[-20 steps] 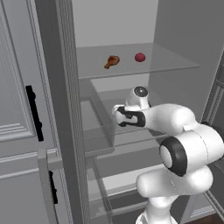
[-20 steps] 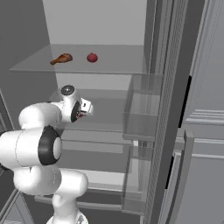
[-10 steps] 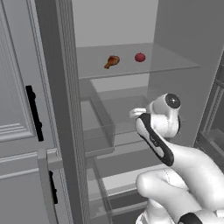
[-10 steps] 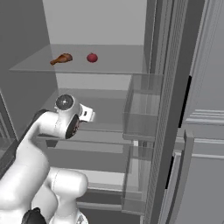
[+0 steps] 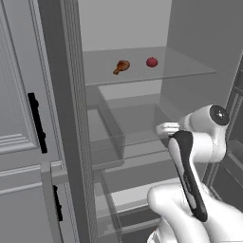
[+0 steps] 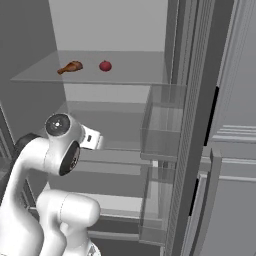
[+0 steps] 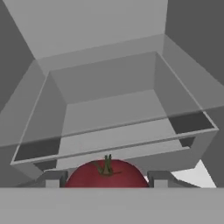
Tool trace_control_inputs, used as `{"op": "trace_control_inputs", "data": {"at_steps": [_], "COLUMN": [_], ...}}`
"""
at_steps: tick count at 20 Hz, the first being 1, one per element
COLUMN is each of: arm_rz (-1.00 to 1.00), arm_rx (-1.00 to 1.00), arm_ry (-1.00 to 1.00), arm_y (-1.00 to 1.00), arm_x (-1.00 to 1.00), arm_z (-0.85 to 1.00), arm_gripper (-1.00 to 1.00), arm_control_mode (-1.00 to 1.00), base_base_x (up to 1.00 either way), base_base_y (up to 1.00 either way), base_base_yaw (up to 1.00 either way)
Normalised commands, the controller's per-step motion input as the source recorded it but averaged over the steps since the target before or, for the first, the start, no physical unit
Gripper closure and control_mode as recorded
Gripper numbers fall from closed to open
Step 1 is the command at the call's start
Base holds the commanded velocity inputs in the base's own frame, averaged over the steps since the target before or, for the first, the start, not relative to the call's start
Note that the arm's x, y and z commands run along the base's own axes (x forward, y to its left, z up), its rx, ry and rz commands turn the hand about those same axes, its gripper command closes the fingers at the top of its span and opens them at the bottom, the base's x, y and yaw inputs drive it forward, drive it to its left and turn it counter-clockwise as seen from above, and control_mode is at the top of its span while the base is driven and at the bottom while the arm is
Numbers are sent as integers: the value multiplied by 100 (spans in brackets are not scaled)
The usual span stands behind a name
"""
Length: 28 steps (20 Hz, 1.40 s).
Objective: Place one tomato and one chicken drumstick in each tupperware on the nearby counter, to pack two identical lunches.
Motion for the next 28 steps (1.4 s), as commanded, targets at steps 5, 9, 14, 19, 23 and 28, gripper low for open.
{"op": "trace_control_inputs", "data": {"at_steps": [5, 9, 14, 19, 23, 28], "arm_rz": [0, 0, 0, 0, 0, 0], "arm_rx": [-1, -7, -2, 0, 0, 0], "arm_ry": [8, 11, 2, 0, 0, 0], "arm_y": [0, 2, 1, 0, 0, 0], "arm_x": [-100, -100, -20, 0, 0, 0], "arm_z": [15, 0, -3, 0, 0, 0], "arm_gripper": [100, 100, 100, 100, 100, 100], "arm_control_mode": [-100, -100, 100, 100, 100, 100], "base_base_x": [0, 0, -80, -100, -100, -57], "base_base_y": [0, 0, 1, 20, 92, 100], "base_base_yaw": [0, 0, 3, 8, 28, 41]}}
